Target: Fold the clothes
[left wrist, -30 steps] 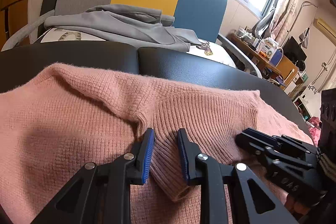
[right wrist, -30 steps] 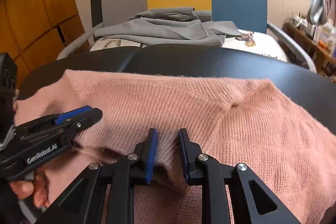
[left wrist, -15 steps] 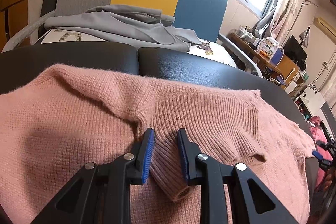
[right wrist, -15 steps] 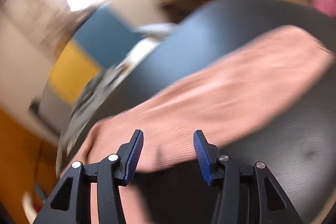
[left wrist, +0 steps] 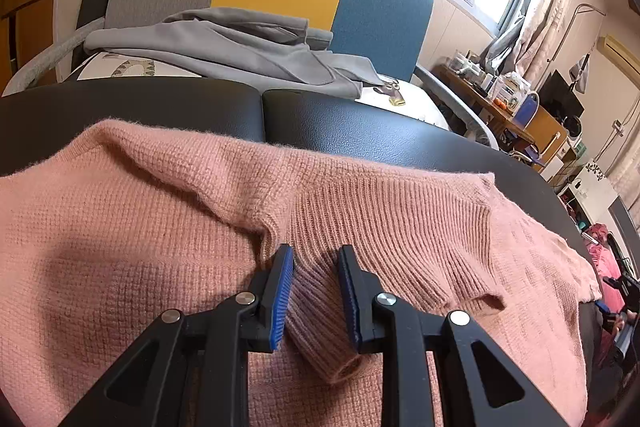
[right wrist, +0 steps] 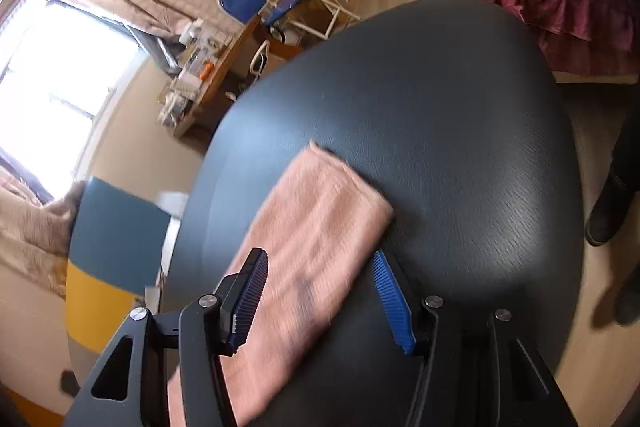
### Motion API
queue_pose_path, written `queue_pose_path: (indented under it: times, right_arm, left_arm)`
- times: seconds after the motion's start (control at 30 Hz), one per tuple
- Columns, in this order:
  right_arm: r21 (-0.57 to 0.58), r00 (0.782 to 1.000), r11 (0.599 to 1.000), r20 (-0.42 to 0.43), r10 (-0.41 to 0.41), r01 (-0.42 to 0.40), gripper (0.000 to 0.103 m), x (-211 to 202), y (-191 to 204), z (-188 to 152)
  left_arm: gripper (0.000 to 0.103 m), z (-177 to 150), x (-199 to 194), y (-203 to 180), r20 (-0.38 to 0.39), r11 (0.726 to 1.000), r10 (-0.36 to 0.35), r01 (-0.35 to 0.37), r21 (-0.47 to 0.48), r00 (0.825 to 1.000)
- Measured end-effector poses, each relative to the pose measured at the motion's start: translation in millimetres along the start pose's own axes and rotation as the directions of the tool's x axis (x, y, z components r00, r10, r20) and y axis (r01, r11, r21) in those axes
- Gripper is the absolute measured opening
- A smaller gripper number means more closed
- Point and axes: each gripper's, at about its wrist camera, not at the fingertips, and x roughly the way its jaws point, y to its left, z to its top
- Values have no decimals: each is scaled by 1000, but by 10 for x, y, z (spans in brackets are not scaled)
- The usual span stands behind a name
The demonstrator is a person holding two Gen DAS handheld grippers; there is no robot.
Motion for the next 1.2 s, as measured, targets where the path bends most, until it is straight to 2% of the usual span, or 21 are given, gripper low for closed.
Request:
queue_pose_path:
  times: [0.03,0.07,0.1,0.17,0.27,0.37,0.43,0.5,0.6,0.77,0.9,0.97,1.0,1.1,1.13,1.17,1.2]
  right_arm:
    - [-22,1000,1000,1,-14,14,53,36,26,29]
    - [-44,1000,999,3,-28,28,42,73,52,57]
    - [-64,999,997,-5,-39,39,25,116,82,81]
    - [-58,998,998,-51,-21,18,10,157,87,105]
    - [-49,997,997,-56,49,-52,8,72,207,69]
    - [-122,990,983,-54,132,-137,8,-109,538,-42]
    - [-177,977,962,-73,199,-209,8,-230,823,-180]
    - [-252,956,923,-112,270,-290,8,-345,1179,-395]
    - [-360,916,843,-191,353,-400,8,-475,1697,-817]
    - [-472,828,681,-347,441,-560,8,-686,2348,-1630]
    - [-563,781,541,-468,414,-625,8,-684,2653,-2468]
    - [-586,770,502,-525,362,-636,8,-593,2644,-2886]
    - [-608,776,488,-541,323,-627,8,-512,2627,-3044]
    - [-705,806,416,-577,134,-574,13,-223,2510,-3617]
    - [-725,814,406,-573,92,-556,14,-177,2413,-3707]
    - [-729,817,411,-571,78,-548,14,-167,2302,-3748]
    - [-702,813,444,-570,118,-557,15,-220,2183,-3679]
  left_arm:
    - [23,0,0,2,0,1000,-1,1,-1,1000]
    - [23,1,1,3,0,1000,-3,3,-3,1000]
    - [23,0,2,5,0,1000,-5,5,-4,1000]
    - [23,1,4,12,0,1000,-7,7,-6,1000]
    - [23,0,5,21,0,1000,-10,10,-8,1000]
    - [23,2,5,21,0,1000,-10,10,-9,1000]
    - [23,3,4,21,0,1000,-9,9,-8,1000]
    - [23,3,1,20,0,1000,-8,8,-7,1000]
    - [23,2,-3,24,0,1000,-9,9,-8,1000]
    - [23,-1,0,25,0,1000,-11,11,-9,1000]
    - [23,-6,-7,23,1,1000,-14,14,-12,1000]
    - [23,-7,-7,26,1,1000,-16,16,-13,1000]
    - [23,-9,-9,28,1,1000,-18,18,-15,1000]
    - [23,-10,-13,37,1,1000,-22,22,-18,1000]
    - [23,-10,-14,39,1,1000,-24,24,-20,1000]
    - [23,-10,-13,45,1,999,-28,28,-22,1000]
    - [23,-8,-12,53,0,999,-32,32,-26,999]
